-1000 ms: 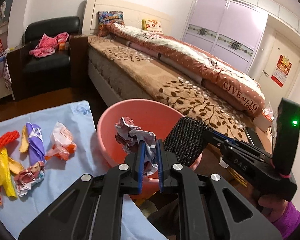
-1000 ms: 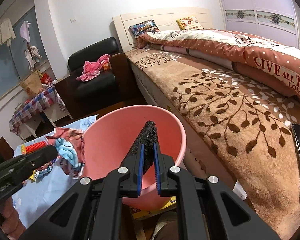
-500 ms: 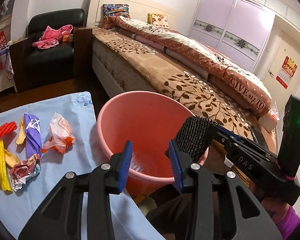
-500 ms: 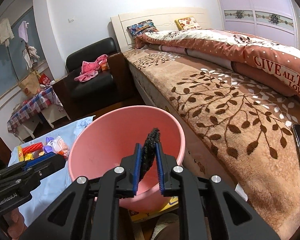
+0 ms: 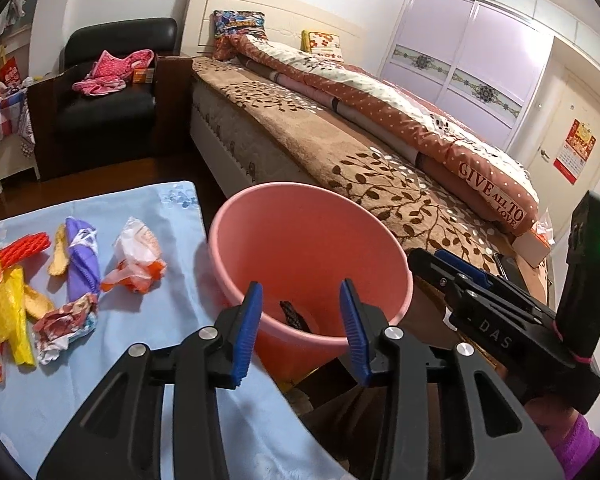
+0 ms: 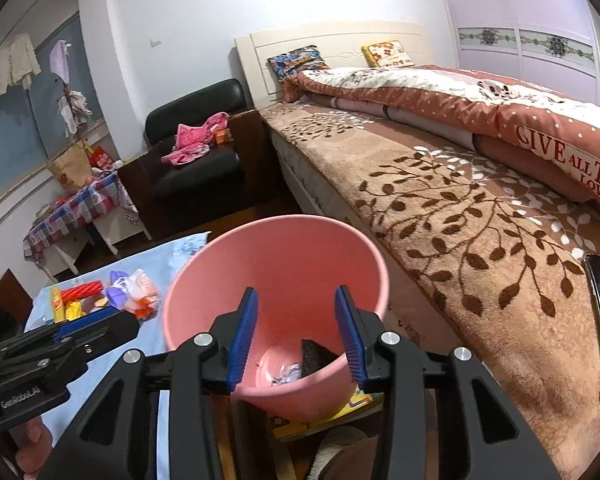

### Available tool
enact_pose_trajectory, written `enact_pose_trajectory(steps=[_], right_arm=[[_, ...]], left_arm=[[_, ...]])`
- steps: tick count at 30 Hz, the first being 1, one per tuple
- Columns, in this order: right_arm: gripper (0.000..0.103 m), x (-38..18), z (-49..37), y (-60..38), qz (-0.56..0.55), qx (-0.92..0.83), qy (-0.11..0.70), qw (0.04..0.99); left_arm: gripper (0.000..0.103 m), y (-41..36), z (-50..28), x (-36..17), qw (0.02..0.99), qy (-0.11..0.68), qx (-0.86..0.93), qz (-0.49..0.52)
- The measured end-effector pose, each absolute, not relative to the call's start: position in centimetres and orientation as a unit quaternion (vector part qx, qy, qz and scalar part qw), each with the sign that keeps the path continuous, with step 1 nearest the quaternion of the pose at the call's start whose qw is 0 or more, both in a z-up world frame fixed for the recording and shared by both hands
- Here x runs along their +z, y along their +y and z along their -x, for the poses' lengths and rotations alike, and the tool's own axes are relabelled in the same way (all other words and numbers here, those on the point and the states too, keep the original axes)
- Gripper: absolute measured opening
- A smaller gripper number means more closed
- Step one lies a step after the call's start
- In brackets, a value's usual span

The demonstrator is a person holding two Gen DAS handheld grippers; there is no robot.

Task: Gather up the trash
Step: 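Open the left gripper to drop the wrapper while the right drops the mesh pad, then move both open grippers back over the trash on the table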

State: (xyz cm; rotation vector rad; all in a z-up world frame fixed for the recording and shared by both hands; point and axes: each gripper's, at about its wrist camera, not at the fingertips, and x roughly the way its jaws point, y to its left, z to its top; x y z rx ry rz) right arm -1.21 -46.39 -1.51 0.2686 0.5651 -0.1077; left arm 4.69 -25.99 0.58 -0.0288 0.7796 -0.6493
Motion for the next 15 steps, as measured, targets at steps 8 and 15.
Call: enact_pose_trajectory(steps=[8, 15], right_arm=[[0.040, -1.3, 1.9, -42.8, -0.121, -0.010, 0.283, 0.951], [0.040, -1.4, 1.8, -39.5, -0.110, 0.026, 0.291, 0.950]], left_arm=[[0.041, -22.9, -3.7, 1.4, 0.885, 0.367, -0.284, 0.023], [0.041, -19.0, -3.0, 1.9, 0.901, 0.357, -0.243, 0.038]])
